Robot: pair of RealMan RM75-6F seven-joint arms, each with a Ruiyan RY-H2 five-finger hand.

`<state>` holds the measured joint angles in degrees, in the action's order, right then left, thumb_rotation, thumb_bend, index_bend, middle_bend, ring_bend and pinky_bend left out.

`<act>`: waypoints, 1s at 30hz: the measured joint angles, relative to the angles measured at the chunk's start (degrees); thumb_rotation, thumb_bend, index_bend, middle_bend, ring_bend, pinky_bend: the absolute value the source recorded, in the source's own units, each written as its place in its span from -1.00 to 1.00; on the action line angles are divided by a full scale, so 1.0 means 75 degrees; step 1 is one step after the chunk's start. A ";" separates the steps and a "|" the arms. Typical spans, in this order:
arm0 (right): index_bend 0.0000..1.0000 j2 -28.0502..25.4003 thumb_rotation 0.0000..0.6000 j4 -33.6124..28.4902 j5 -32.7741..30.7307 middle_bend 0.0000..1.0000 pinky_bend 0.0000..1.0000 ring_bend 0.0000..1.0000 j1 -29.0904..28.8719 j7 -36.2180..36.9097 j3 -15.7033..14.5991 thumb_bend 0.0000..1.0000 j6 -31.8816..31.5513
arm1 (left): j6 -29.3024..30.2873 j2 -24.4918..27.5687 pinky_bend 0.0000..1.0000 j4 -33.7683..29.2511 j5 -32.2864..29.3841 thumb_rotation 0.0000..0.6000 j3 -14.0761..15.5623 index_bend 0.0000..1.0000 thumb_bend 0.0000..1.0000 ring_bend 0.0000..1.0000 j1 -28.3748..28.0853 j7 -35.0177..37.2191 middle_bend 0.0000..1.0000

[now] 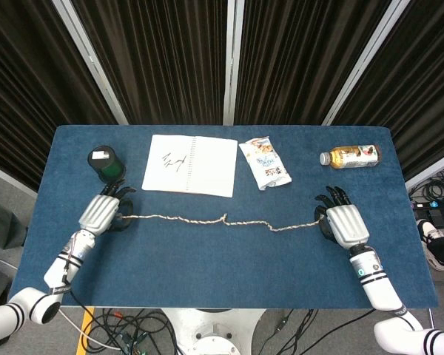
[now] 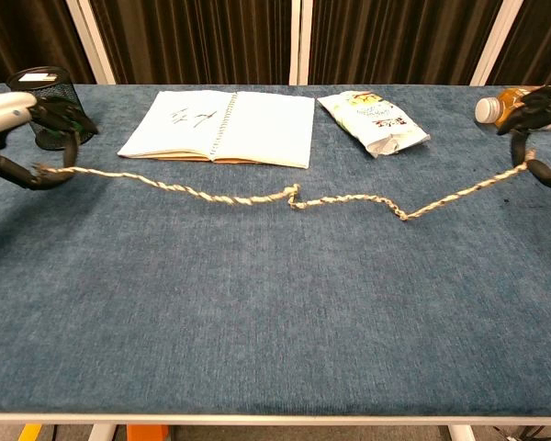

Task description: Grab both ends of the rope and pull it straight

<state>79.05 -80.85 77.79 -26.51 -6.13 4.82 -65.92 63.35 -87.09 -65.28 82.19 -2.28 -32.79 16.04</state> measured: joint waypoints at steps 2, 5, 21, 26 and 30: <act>0.23 -0.0035 1.00 0.0027 -0.0091 -0.55 -1.00 -1.00 0.0094 0.0017 -0.0008 -0.05 -0.0014 | -0.0011 0.0005 -1.00 0.0076 -0.0070 1.00 -0.0032 0.26 -0.26 -1.00 0.0058 0.0064 -0.63; 0.23 -0.0053 1.00 0.0093 -0.0181 -0.56 -1.00 -1.00 0.0204 0.0075 -0.0026 -0.05 -0.0024 | -0.0029 0.0010 -1.00 0.0163 -0.0127 1.00 -0.0050 0.26 -0.26 -1.00 0.0148 0.0147 -0.63; 0.23 0.0113 1.00 0.0495 -0.0461 -0.57 -1.00 -1.00 0.0481 0.0230 -0.0017 -0.05 0.0095 | -0.0125 -0.0028 -1.00 0.0628 -0.0252 1.00 -0.0070 0.26 -0.26 -1.00 0.0449 0.0274 -0.63; 0.23 0.0342 1.00 0.0698 -0.0457 -0.58 -1.00 -1.00 0.0466 0.0300 -0.0020 -0.05 0.0217 | -0.0191 -0.0164 -1.00 0.0830 -0.0208 1.00 -0.0014 0.26 -0.26 -1.00 0.0504 0.0335 -0.63; 0.20 0.0528 1.00 0.0903 -0.0449 -0.60 -1.00 -1.00 0.0444 0.0327 -0.0019 -0.05 0.0303 | -0.0237 -0.0296 -1.00 0.1048 -0.0138 1.00 0.0030 0.25 -0.26 -1.00 0.0514 0.0304 -0.63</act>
<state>83.01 -74.08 74.43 -23.18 -3.67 4.68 -63.65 61.57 -89.31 -57.42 81.15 -2.06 -28.94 18.32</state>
